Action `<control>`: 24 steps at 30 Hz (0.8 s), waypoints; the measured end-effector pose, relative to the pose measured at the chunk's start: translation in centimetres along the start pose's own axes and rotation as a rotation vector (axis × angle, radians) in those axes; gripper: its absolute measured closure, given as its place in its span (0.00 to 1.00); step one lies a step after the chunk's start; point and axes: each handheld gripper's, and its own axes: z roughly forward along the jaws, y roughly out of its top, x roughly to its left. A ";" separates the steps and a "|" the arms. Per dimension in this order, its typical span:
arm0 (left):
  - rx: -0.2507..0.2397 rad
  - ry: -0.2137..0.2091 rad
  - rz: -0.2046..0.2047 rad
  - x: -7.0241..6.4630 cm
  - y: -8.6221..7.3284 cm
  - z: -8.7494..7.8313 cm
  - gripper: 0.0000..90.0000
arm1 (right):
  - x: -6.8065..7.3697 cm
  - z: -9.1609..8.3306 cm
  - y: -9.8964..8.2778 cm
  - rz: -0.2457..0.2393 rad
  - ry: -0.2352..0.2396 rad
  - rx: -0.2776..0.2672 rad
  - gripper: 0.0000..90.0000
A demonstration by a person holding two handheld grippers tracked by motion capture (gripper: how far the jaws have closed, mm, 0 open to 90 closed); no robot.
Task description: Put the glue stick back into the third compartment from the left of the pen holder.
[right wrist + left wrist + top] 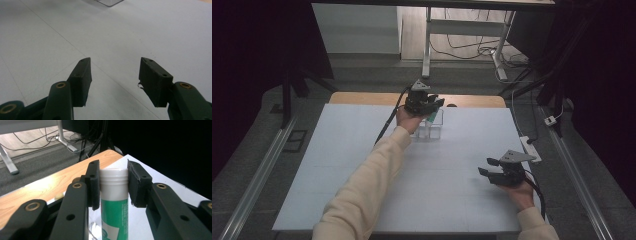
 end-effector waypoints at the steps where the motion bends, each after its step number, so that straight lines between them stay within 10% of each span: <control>1: -0.002 -0.001 -0.001 0.0 0.1 0.2 0.72 | 0.0 0.0 0.0 -0.001 -0.003 0.001 0.48; 24: 0.010 0.034 0.012 0.9 0.3 3.1 0.72 | 0.0 0.1 -0.1 0.000 -0.002 0.010 0.48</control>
